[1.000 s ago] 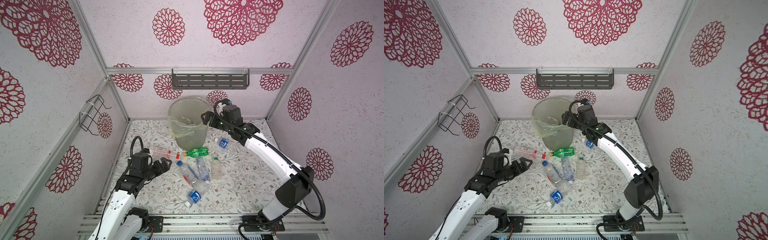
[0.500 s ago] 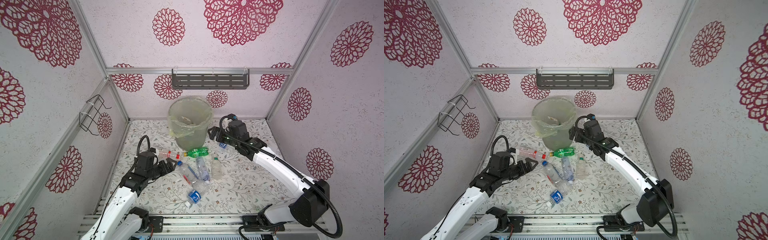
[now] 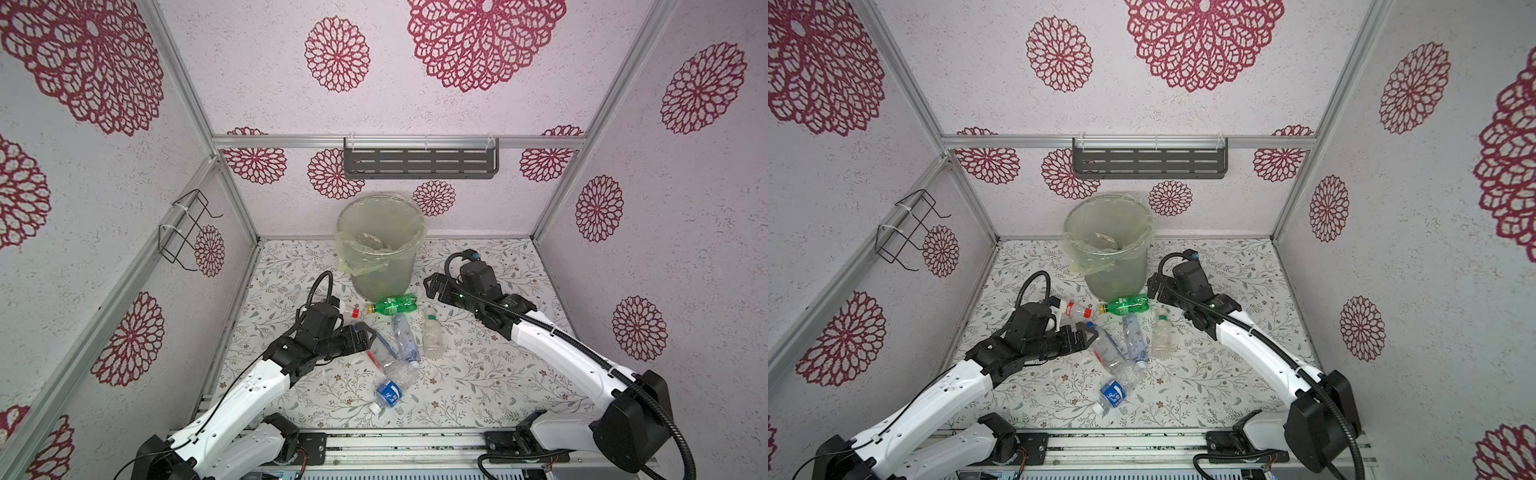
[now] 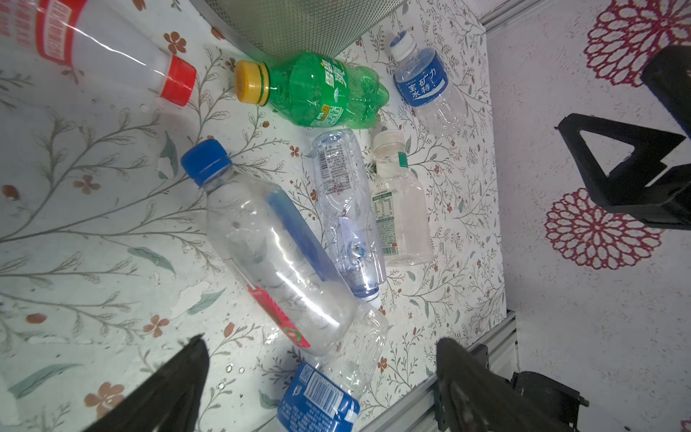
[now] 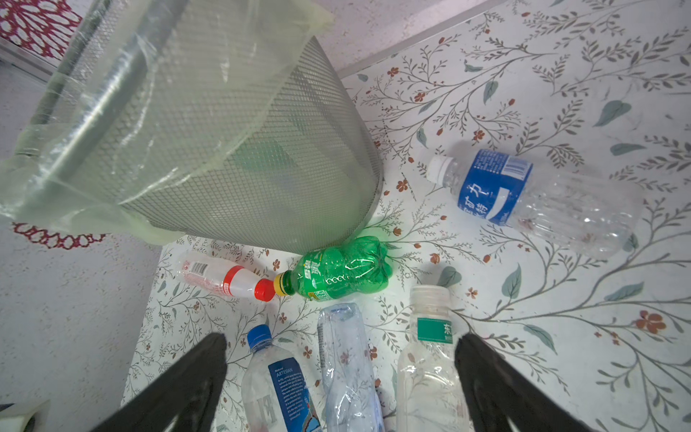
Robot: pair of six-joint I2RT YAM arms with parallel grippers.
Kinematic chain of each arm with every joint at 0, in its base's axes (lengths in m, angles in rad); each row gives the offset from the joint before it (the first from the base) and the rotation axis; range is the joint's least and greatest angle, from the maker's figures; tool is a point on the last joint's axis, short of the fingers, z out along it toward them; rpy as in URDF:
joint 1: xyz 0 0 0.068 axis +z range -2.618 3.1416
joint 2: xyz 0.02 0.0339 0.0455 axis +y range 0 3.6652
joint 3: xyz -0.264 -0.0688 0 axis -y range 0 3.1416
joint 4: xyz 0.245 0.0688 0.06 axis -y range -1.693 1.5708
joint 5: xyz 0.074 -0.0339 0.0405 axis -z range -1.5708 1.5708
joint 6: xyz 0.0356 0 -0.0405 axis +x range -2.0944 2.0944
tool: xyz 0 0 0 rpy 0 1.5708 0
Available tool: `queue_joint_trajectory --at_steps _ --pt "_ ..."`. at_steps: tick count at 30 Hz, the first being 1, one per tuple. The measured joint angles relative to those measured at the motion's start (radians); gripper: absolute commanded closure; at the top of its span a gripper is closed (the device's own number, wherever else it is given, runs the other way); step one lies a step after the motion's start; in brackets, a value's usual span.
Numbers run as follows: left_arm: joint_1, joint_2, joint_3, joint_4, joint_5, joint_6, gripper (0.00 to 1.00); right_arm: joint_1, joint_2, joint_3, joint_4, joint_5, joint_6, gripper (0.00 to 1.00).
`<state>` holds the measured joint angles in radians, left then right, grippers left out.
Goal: Throw the plastic bottles in the bin
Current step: Pick up the plastic bottle from the center of the table.
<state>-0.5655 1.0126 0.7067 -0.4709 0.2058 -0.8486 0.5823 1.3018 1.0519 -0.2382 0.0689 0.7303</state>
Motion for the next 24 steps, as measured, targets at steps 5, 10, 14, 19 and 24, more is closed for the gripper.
queue_joint_trajectory --at_steps 5,10,14,19,24 --pt "-0.032 0.048 0.002 0.013 -0.047 -0.023 0.03 0.0 -0.035 -0.053 0.008 0.008 0.027 0.01" --pt "-0.051 0.101 0.023 0.022 -0.094 -0.05 0.03 0.0 -0.079 -0.113 0.013 0.013 0.057 0.01" --pt "-0.068 0.154 0.059 0.024 -0.128 -0.073 0.03 0.0 -0.106 -0.151 0.016 0.018 0.076 0.01" --pt "-0.084 0.246 0.099 0.024 -0.175 -0.132 0.03 0.0 -0.138 -0.202 0.024 0.034 0.105 0.01" --pt "-0.11 0.315 0.108 0.024 -0.206 -0.185 0.03 0.0 -0.158 -0.247 0.031 0.037 0.128 0.01"
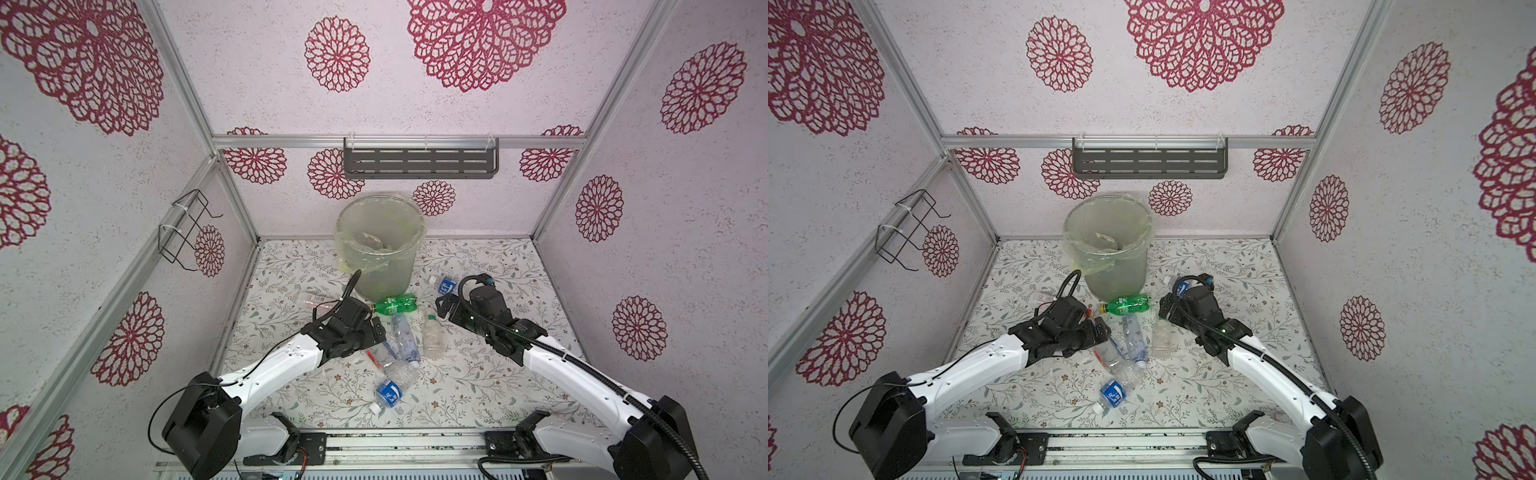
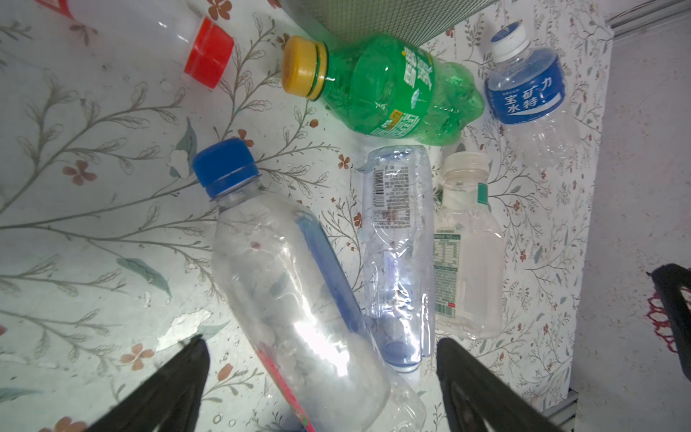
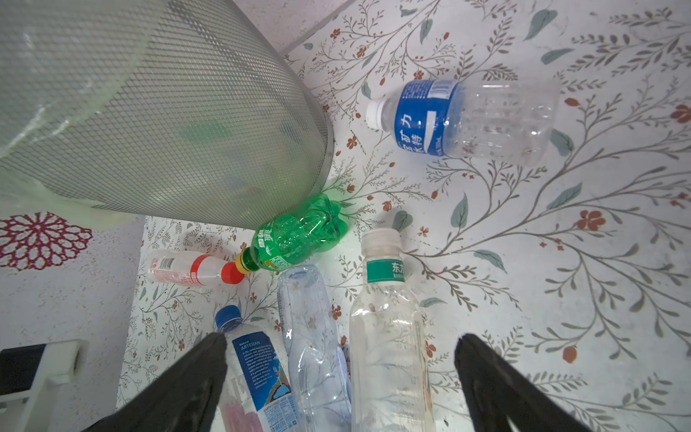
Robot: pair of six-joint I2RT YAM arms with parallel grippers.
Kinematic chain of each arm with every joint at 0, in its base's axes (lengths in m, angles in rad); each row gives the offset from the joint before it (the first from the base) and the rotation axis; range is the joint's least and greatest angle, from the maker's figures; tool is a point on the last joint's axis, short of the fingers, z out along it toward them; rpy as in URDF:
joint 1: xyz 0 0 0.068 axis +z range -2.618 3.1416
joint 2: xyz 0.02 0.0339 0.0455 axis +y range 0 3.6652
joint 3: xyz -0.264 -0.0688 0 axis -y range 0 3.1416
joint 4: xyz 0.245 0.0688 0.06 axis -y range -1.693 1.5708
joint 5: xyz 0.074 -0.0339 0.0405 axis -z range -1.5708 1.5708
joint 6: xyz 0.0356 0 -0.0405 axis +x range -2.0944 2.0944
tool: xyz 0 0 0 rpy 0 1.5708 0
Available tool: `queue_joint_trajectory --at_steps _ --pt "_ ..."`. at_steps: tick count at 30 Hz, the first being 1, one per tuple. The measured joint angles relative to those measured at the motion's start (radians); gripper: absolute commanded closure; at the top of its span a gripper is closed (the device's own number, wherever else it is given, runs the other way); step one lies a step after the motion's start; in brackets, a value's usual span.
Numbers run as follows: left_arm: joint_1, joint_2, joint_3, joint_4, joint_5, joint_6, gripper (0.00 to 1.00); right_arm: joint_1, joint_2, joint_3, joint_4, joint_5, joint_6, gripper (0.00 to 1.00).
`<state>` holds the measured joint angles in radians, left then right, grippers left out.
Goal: Throw the plastic bottles in the bin
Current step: Pick up the plastic bottle from the center of the table.
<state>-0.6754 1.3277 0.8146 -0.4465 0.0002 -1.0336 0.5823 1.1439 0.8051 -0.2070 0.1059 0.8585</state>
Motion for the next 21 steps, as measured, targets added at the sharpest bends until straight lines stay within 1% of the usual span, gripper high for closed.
queue_joint_trajectory --at_steps 6,10,21 --pt "-0.029 0.061 0.016 0.0 -0.035 -0.053 0.03 0.0 -0.014 -0.013 0.0 0.007 0.013 0.01" --pt "-0.042 0.071 0.008 0.011 -0.063 -0.083 0.03 0.0 -0.035 -0.025 0.0 0.021 0.025 0.01" --pt "-0.047 0.122 -0.011 0.091 -0.093 -0.127 0.0 0.0 -0.057 -0.051 0.0 0.032 0.036 0.01"
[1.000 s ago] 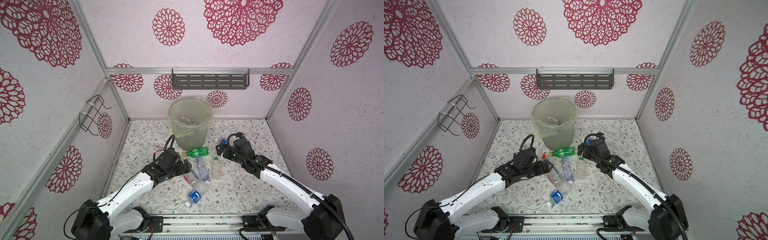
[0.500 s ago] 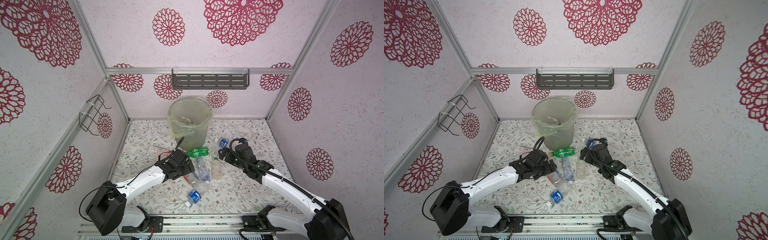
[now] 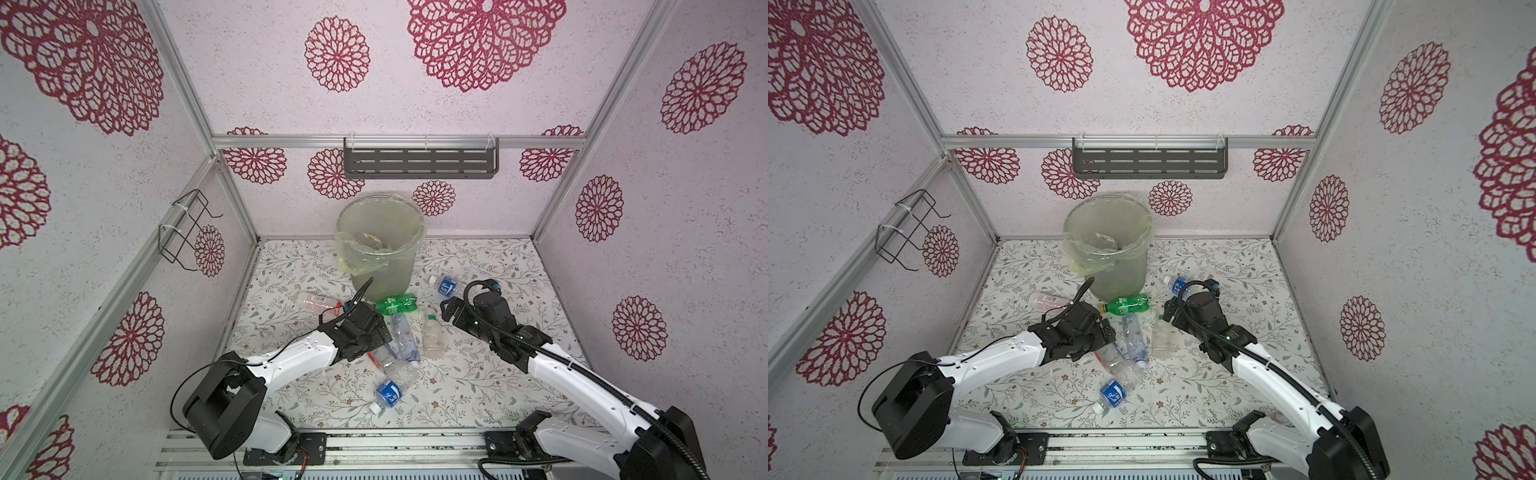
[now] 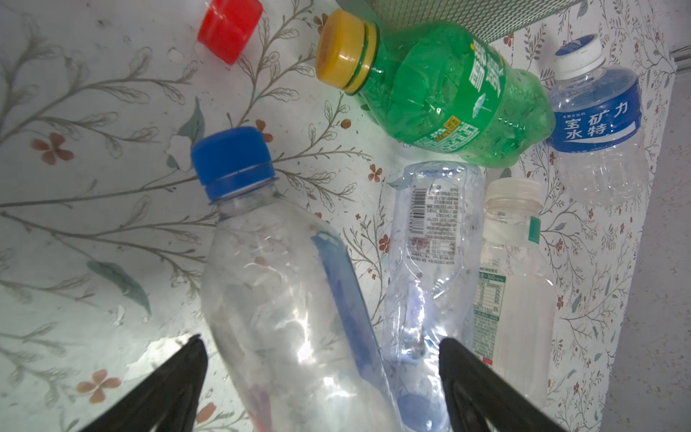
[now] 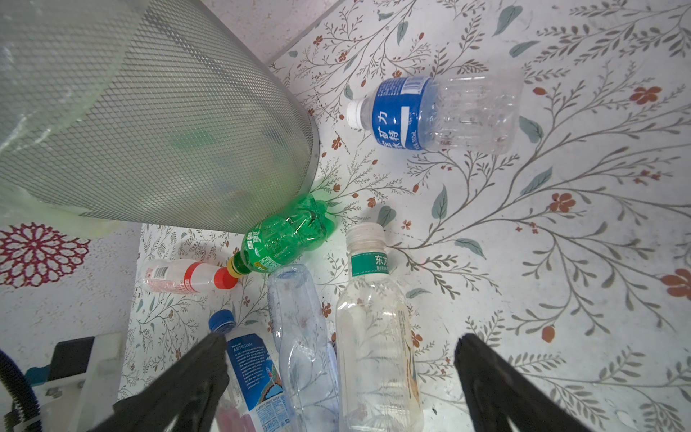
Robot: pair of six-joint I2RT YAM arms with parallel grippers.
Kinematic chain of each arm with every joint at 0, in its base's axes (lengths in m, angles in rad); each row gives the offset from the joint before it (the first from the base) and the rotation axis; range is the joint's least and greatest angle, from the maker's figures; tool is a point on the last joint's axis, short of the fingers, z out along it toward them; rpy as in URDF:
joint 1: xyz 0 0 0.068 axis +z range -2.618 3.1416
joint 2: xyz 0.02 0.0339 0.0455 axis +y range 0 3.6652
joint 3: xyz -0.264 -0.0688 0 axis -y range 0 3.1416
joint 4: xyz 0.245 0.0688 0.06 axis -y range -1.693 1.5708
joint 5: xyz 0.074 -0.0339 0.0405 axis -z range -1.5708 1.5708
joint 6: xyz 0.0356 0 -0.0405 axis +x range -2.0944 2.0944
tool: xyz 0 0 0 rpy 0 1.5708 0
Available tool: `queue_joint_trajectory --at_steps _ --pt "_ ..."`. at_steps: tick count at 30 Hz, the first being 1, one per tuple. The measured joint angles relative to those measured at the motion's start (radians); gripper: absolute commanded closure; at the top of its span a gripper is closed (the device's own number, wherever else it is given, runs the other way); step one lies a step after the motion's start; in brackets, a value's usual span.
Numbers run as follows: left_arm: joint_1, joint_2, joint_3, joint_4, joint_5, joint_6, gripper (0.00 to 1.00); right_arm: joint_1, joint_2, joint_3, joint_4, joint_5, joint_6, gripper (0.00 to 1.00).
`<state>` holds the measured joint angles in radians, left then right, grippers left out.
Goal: Throw the plastic bottles in the bin
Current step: Pick up the plastic bottle from the center of the table.
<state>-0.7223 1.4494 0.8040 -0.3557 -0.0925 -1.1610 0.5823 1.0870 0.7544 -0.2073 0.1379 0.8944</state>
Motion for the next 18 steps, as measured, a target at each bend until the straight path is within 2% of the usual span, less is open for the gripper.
queue_joint_trajectory --at_steps 7,11,18 --pt "0.0 0.025 -0.002 0.025 -0.005 -0.011 0.02 0.0 -0.021 -0.018 -0.004 0.01 0.01 0.01" --pt "0.0 0.042 -0.005 0.04 -0.006 -0.013 0.11 0.0 -0.024 -0.02 -0.006 0.016 0.017 0.01" --pt "-0.004 0.07 -0.054 0.082 -0.005 -0.021 0.13 0.0 -0.024 -0.02 -0.009 0.016 0.018 0.01"
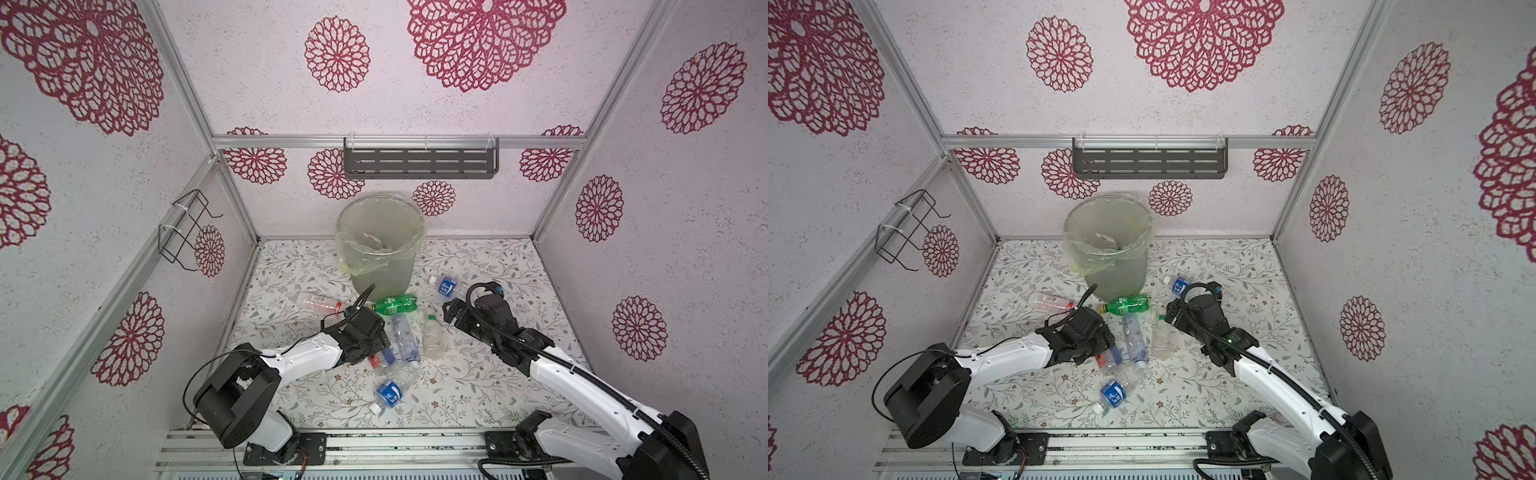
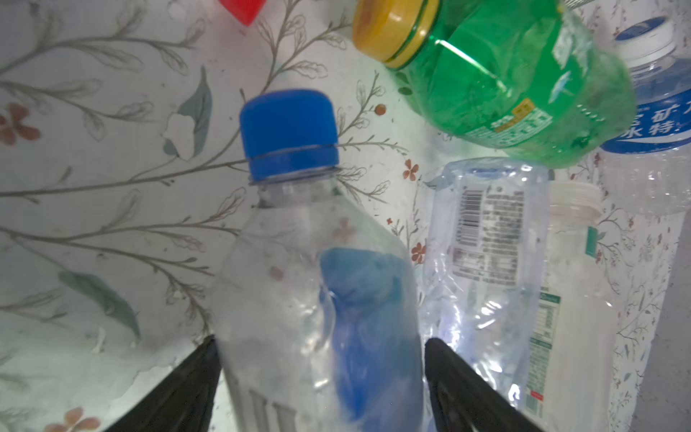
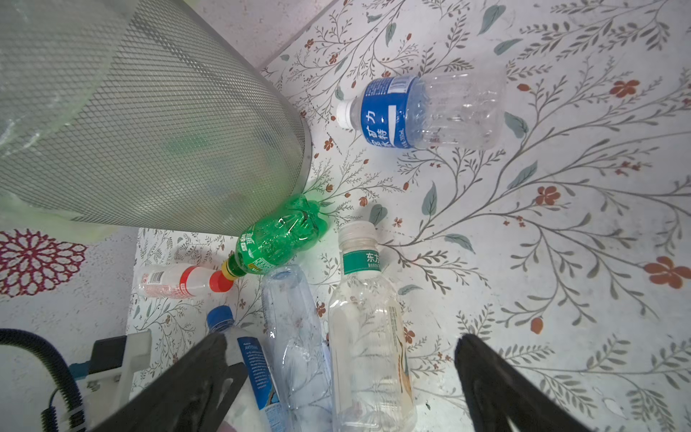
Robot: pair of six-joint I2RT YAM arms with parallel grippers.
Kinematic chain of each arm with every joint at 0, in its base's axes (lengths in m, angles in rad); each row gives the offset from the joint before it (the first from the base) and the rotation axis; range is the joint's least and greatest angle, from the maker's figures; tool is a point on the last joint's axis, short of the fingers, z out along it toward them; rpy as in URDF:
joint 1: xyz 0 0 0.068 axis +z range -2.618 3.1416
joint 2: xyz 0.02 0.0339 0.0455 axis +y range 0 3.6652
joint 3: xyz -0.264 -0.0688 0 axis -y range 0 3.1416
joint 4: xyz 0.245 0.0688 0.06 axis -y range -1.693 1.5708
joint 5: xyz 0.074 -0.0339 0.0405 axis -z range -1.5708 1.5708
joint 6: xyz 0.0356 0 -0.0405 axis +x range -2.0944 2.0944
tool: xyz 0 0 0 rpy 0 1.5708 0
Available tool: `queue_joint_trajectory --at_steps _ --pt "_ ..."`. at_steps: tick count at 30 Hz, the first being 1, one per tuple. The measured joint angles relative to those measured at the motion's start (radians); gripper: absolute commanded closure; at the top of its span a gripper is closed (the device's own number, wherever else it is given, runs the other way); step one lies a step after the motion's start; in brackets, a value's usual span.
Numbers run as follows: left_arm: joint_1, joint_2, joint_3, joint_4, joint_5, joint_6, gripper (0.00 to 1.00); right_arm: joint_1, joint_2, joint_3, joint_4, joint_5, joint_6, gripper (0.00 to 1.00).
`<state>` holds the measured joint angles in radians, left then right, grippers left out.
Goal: Throw the plastic bottles in the bin
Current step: Pick up the plastic bottle from the center of the table.
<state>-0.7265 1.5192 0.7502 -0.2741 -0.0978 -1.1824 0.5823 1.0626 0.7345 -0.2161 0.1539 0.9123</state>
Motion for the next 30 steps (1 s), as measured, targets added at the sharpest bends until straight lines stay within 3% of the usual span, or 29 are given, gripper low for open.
queue_joint_trajectory --at_steps 15,30 --pt "-0.002 0.024 -0.009 0.023 -0.008 -0.004 0.31 0.0 0.001 0.0 -0.013 0.001 -0.001 0.01" --pt "-0.002 -0.158 -0.091 0.047 -0.033 0.008 0.32 0.0 0.001 0.0 -0.013 0.001 0.003 0.01"
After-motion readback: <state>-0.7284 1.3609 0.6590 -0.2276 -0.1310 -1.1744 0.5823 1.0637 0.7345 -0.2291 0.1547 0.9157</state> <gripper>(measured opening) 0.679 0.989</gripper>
